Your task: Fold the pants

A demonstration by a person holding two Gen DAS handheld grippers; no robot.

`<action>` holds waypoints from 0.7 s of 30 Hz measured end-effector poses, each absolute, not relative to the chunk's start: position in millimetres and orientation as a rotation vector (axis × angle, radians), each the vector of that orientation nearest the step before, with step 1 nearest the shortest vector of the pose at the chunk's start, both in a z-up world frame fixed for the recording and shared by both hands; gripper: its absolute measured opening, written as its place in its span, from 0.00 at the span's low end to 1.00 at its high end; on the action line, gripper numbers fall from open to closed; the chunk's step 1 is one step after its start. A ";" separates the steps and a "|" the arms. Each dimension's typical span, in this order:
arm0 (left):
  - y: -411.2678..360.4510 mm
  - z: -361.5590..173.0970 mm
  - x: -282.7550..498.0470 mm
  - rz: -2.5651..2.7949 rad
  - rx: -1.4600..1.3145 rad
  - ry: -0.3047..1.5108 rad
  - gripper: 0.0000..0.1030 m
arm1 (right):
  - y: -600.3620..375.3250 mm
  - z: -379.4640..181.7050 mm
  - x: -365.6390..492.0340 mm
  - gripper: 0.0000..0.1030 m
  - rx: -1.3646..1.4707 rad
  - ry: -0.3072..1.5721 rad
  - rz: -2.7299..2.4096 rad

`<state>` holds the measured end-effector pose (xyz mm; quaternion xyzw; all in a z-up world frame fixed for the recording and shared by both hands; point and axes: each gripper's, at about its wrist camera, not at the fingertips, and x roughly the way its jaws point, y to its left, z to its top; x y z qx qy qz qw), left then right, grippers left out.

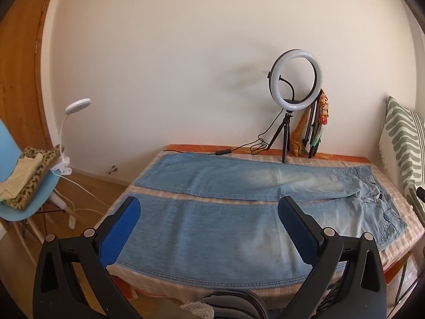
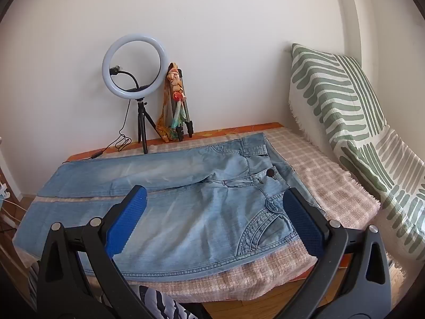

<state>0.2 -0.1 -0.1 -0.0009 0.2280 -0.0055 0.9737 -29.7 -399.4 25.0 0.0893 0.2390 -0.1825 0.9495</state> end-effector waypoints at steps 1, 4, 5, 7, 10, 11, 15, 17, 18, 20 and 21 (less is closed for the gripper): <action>-0.6 -0.1 0.5 -0.016 -0.001 0.460 1.00 | -399.1 25.0 -29.6 1.00 0.175 0.486 -0.371; -0.4 1.3 2.3 -0.020 -0.004 0.458 1.00 | -398.7 24.9 -29.3 1.00 0.176 0.486 -0.371; 1.5 3.6 3.0 -0.018 -0.009 0.456 1.00 | -398.3 24.8 -29.1 1.00 0.176 0.487 -0.373; 0.2 6.6 -2.9 -0.020 -0.013 0.439 1.00 | -396.7 24.9 -29.0 1.00 0.175 0.486 -0.376; -1.5 7.4 -1.6 -0.021 -0.008 0.439 1.00 | -399.2 25.0 -29.5 1.00 0.182 0.486 -0.366; 0.5 6.5 -2.3 -0.024 -0.012 0.436 1.00 | -399.7 24.8 -29.5 1.00 0.186 0.487 -0.368; 1.6 6.8 -1.5 -0.020 -0.015 0.432 1.00 | -399.7 24.8 -29.1 1.00 0.182 0.489 -0.367; 1.1 6.5 -2.0 -0.019 -0.013 0.430 1.00 | -399.7 25.6 -30.1 1.00 0.186 0.487 -0.369; 1.2 6.6 -2.1 -0.019 -0.013 0.429 1.00 | -399.8 25.7 -30.0 1.00 0.186 0.486 -0.369; 0.7 5.6 -2.7 -0.020 -0.014 0.428 1.00 | -399.6 25.9 -30.5 1.00 0.187 0.486 -0.369; 0.7 5.5 -2.6 -0.019 -0.014 0.428 1.00 | -399.6 26.4 -30.6 1.00 0.187 0.485 -0.368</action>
